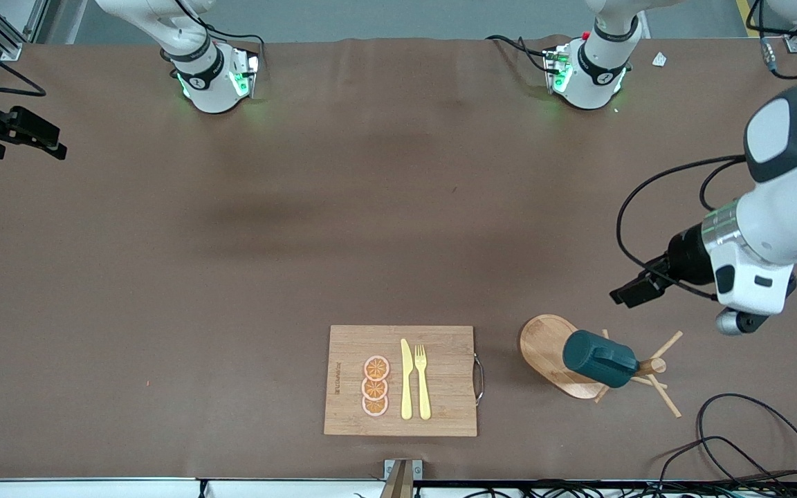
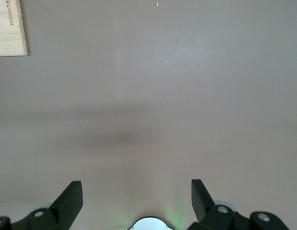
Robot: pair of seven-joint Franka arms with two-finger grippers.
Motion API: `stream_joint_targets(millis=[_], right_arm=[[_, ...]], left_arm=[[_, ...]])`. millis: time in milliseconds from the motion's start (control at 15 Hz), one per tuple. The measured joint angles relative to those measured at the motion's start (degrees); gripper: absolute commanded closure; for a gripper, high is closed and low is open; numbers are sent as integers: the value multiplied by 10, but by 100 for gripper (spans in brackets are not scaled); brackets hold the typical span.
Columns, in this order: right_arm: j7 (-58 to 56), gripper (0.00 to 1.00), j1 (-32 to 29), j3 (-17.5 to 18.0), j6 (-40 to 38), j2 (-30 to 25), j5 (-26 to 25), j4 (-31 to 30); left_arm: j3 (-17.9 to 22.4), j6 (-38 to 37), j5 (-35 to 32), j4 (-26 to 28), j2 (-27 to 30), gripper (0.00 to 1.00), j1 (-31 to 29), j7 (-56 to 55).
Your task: Pass cup and hang on rack
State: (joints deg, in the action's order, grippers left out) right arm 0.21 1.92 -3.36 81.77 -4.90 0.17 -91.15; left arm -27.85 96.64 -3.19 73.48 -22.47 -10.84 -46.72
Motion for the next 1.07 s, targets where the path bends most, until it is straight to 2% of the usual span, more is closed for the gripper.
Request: stream_joint_targets(millis=[267,533,733,1067], right_arm=[[0,0,0,-1,-5,-7,0,0],[0,0,0,-1,-17,-12,0,0],[0,0,0,-1,-25,-13,0,0],[0,0,0,-1,-32,-20,0,0]], left_arm=[[16,-56,-32,0,63,0,-7,117],[106,-105,-33,17,134,0,21,276],[153,-153,-31,35,170,0,27,386],[231,-160,19,86,221,0,82,417]])
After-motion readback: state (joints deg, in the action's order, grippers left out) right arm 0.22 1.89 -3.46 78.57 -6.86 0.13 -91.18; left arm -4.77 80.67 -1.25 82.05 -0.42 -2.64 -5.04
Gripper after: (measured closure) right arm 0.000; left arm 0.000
